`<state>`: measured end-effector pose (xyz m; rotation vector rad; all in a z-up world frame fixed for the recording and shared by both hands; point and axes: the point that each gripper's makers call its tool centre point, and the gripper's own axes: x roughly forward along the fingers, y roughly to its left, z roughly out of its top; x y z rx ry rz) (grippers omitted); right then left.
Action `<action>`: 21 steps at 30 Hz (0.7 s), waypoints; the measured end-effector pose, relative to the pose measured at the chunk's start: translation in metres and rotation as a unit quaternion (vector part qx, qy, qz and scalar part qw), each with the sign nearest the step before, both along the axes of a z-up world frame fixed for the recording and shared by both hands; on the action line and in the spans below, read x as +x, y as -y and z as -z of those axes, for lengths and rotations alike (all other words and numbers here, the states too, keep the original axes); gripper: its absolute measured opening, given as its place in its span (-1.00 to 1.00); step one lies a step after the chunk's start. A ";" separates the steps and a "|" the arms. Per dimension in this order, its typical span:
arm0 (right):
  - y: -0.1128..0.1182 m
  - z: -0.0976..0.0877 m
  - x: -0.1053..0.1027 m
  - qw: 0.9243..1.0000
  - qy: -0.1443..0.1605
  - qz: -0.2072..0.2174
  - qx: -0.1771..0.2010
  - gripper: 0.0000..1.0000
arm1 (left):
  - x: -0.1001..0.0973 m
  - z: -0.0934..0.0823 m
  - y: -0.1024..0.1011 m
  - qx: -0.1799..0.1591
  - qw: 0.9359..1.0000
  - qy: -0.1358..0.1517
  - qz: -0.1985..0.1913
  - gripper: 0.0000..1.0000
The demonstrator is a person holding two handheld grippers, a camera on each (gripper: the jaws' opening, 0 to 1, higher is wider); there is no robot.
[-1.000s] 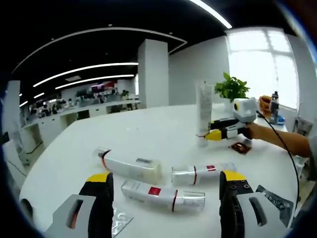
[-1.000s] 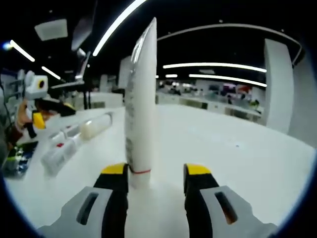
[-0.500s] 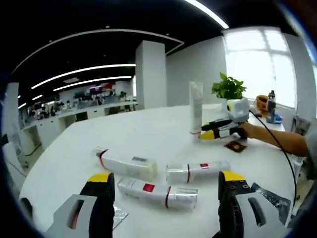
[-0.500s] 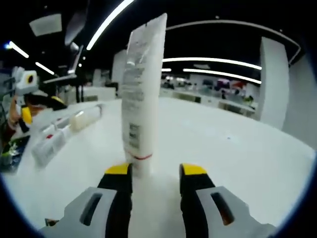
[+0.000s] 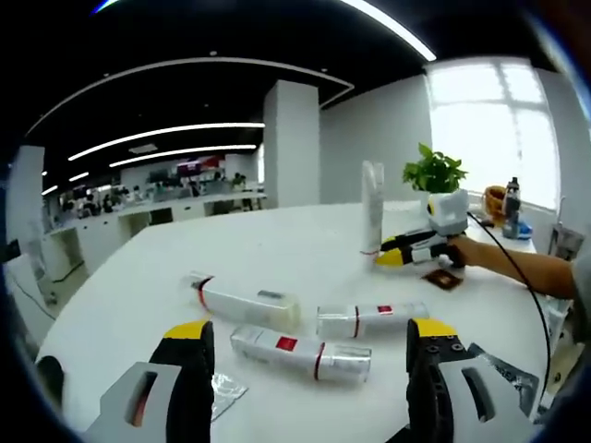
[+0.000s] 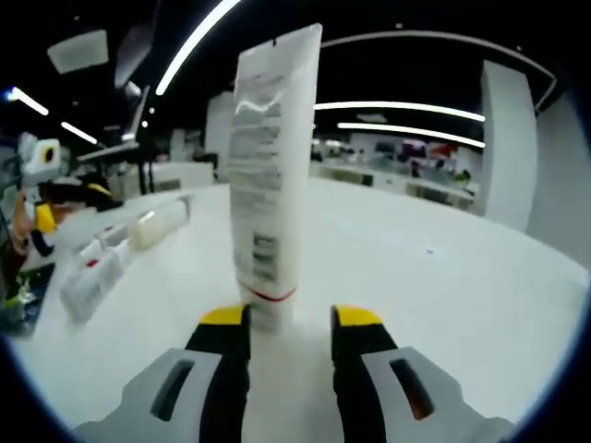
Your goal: Arrange the skincare products in the storage area until every visible bottle or jar stands upright without overlapping.
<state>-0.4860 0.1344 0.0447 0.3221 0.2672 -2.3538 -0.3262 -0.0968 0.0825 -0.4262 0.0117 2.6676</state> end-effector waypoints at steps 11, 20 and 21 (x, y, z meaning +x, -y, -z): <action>0.002 -0.003 0.004 1.000 0.000 0.003 -0.004 -0.28 | 0.002 0.004 0.000 -0.001 1.000 0.003 0.000 0.76; 0.004 -0.012 0.042 1.000 -0.002 -0.024 0.008 -0.14 | 0.004 -0.001 0.007 -0.002 1.000 -0.006 -0.009 0.76; 0.004 -0.015 0.046 1.000 -0.003 -0.025 0.003 -0.14 | 0.004 -0.002 0.008 0.000 1.000 -0.007 -0.010 0.76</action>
